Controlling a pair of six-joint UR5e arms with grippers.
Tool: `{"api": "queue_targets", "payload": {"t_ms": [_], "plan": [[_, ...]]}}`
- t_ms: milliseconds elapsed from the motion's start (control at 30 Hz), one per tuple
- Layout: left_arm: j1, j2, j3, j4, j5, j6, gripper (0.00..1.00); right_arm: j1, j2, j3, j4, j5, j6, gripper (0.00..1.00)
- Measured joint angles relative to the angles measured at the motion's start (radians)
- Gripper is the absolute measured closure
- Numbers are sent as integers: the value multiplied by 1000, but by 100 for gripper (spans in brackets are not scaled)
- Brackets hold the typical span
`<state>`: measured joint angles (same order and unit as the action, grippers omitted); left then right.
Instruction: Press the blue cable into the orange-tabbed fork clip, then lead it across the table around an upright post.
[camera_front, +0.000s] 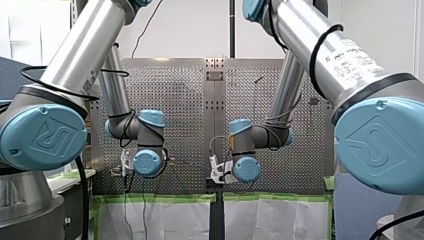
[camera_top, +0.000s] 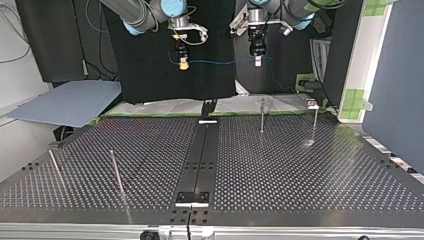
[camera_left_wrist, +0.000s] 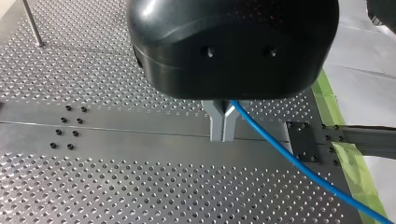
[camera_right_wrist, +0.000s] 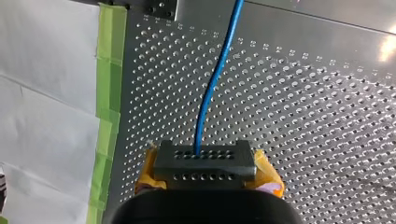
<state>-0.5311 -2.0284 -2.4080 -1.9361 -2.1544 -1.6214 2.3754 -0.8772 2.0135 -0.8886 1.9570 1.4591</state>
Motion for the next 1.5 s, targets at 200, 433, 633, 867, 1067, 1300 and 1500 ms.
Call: {"api": "queue_targets", "payload": {"t_ms": [200,433,633,867,1067,1300,1500], "plan": [[4,5,-5,-6,5,6,100,3,-5,1,7,6,2,100],[3,60,-4,-60,48,5,100,5,-62,-19,63,1,49,100],[8,121,-3,-106,62,-51,100,-10,-119,-21,94,-52,106,100],[17,163,-3,-124,63,-120,100,-13,-189,-38,99,-122,130,100],[31,165,-4,-130,61,-137,100,-8,-196,-44,68,-176,143,100],[57,158,-4,-132,52,-142,100,-14,-173,-45,28,-206,157,100],[81,113,-3,-122,51,-148,100,-16,-127,-52,4,-221,166,100]]}}
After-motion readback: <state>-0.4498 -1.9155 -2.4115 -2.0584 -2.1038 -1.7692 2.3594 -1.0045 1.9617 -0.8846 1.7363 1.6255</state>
